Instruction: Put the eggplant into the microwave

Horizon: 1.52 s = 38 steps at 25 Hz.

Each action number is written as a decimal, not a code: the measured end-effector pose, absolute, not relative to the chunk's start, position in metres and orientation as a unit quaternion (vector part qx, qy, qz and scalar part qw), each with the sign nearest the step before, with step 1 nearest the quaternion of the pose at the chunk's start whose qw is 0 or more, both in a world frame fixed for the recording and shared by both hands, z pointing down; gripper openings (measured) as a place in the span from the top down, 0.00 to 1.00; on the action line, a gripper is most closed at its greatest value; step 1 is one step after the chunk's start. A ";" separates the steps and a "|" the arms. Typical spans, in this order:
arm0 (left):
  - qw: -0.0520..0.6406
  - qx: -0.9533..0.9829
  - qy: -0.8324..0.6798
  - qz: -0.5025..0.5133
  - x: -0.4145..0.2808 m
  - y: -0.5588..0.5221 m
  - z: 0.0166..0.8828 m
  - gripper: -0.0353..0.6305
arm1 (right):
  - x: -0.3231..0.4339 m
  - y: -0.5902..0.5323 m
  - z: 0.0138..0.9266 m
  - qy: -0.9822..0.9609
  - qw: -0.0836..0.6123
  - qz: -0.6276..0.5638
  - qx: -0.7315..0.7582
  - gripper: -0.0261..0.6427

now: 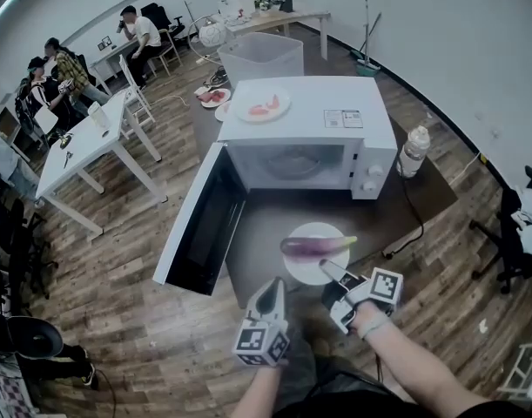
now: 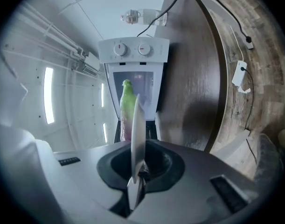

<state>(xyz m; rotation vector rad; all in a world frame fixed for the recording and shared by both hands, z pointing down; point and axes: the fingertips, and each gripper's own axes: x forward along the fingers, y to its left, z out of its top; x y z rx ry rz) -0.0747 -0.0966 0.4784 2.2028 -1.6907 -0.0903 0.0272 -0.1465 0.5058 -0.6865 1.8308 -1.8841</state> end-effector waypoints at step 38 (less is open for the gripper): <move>0.140 0.815 -0.558 -0.066 -0.094 -0.274 0.500 0.95 | -0.023 -0.338 0.532 0.643 0.262 -0.664 -0.276 0.94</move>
